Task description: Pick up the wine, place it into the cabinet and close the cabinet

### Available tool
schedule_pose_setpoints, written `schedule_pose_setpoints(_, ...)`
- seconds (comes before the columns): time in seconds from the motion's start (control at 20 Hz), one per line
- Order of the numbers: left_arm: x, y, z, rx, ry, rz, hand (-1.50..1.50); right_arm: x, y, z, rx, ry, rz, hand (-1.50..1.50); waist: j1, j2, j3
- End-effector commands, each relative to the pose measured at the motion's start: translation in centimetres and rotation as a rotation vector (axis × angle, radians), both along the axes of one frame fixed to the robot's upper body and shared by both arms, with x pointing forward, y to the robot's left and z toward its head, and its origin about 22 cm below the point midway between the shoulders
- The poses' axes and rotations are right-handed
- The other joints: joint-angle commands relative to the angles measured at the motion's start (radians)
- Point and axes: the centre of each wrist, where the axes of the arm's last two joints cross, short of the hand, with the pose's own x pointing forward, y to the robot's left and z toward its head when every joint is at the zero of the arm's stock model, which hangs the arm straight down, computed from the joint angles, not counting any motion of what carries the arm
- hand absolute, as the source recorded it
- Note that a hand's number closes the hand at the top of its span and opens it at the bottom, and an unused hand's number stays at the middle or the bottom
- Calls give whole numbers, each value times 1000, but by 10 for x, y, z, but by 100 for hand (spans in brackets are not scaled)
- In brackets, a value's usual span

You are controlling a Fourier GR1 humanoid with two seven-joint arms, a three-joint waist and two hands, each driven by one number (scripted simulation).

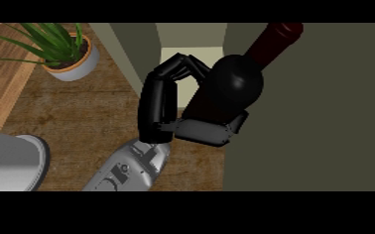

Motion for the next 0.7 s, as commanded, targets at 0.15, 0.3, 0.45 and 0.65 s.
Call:
schedule_pose_setpoints(0.15,2,-3,-20,-52,44,26,150,-17,-1,12,61,-55,52,-150,4,1,0)
schedule_pose_setpoints(0.3,-1,-15,-38,-49,6,49,150,-26,6,8,62,-37,70,-150,-1,1,0)
schedule_pose_setpoints(0.45,20,-2,-51,-64,22,84,150,-19,9,14,64,-44,54,-150,-1,3,-1)
schedule_pose_setpoints(0.65,9,-12,-76,-3,28,70,150,-17,1,12,45,-58,76,-150,-4,3,0)
